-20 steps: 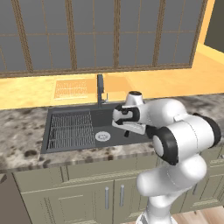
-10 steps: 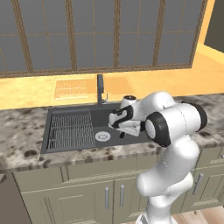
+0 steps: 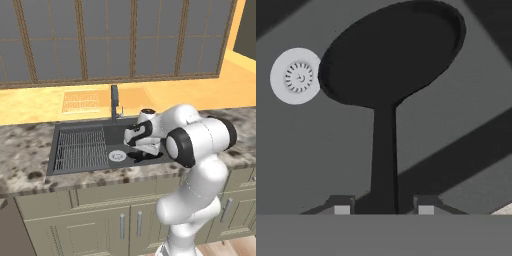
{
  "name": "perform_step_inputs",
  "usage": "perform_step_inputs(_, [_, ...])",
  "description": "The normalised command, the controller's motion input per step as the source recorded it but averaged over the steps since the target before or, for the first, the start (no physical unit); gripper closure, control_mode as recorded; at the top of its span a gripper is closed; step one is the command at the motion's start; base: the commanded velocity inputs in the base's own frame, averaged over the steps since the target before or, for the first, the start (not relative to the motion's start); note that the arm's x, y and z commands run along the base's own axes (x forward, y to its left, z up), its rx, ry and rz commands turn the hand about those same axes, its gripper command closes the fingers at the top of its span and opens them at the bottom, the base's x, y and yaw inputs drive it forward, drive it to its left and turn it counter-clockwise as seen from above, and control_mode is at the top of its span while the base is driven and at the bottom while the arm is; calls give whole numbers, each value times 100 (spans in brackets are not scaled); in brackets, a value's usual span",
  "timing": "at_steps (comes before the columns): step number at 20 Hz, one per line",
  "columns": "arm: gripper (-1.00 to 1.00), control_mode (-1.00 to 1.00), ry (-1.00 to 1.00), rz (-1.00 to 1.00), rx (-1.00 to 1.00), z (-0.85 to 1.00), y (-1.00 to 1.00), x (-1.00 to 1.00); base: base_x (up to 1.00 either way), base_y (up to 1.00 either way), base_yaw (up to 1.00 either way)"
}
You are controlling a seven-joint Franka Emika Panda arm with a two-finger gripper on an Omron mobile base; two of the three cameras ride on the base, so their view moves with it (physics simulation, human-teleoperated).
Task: Move the pot and pan from the stove into the sink.
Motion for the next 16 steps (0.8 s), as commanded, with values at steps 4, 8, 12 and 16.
perform_step_inputs(4, [-100, -100, -2, -1, 3, 38, -1, 0, 0, 0, 0])
perform_step_inputs(8, [-100, -100, -1, 0, 6, 67, -1, -1, 0, 0, 0])
perform_step_inputs(12, [-100, -100, 0, 2, 6, 79, -1, -23, 0, 0, 0])
perform_step_inputs(16, [-100, -100, 4, 11, 1, 67, 0, -54, 0, 0, 0])
